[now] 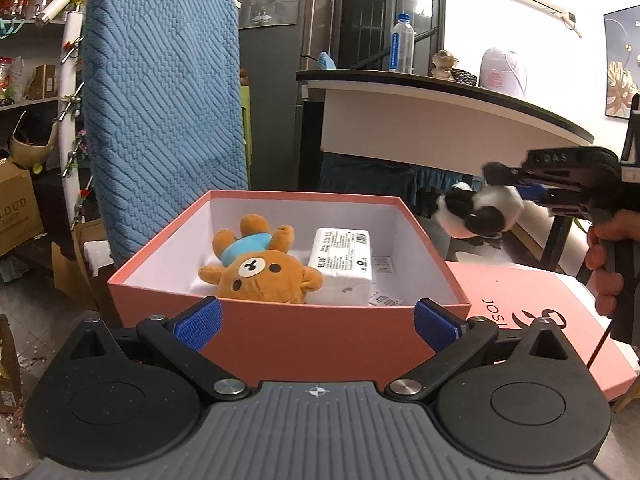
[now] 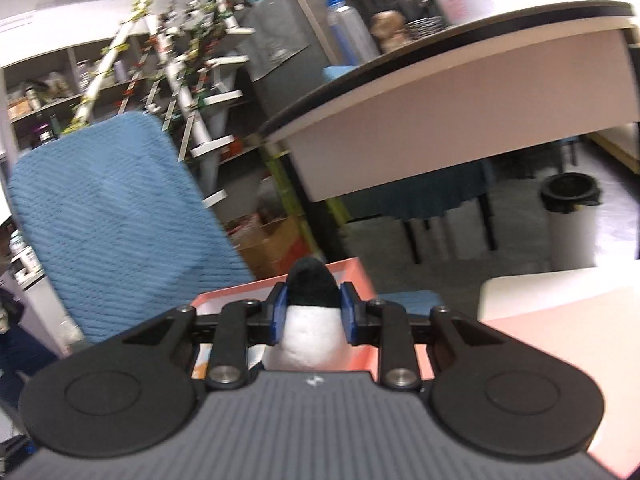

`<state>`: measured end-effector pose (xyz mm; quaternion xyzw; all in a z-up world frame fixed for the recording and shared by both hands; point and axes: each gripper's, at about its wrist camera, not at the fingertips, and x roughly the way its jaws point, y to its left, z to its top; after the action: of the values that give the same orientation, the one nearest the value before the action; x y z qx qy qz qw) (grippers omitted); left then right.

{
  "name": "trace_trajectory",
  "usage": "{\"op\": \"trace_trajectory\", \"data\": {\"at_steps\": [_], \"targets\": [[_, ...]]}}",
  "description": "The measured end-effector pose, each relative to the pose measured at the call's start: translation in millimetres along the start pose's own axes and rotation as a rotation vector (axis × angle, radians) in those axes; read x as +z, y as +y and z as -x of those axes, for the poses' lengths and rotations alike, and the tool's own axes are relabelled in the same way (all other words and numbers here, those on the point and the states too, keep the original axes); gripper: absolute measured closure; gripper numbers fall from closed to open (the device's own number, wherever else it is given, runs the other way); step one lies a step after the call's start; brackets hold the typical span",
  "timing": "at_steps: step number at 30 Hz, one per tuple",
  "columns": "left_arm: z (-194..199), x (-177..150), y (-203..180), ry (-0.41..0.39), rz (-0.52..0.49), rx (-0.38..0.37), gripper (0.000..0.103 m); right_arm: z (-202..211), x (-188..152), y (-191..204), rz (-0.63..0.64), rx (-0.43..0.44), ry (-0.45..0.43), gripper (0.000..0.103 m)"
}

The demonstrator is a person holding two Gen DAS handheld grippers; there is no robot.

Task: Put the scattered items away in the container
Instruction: 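Carry the panda into the pink box and open the right gripper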

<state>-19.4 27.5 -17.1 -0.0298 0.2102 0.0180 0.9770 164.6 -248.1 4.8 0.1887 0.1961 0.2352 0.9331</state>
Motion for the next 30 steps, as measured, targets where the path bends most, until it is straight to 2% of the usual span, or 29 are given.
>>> {"op": "trace_trajectory", "data": {"at_steps": [14,20,30], "targets": [[5.6,-6.0,22.2,0.011,0.049,0.069,0.000,-52.7,-36.5,60.1,0.172,0.104,0.156,0.074],[4.9,-7.1,22.1,0.011,0.052,0.075,0.000,-55.7,-56.3,72.2,0.207,0.096,0.205,0.074],[3.0,-5.4,15.1,0.016,0.043,0.041,0.000,-48.3,-54.9,67.5,0.217,0.076,0.177,0.072]]}}
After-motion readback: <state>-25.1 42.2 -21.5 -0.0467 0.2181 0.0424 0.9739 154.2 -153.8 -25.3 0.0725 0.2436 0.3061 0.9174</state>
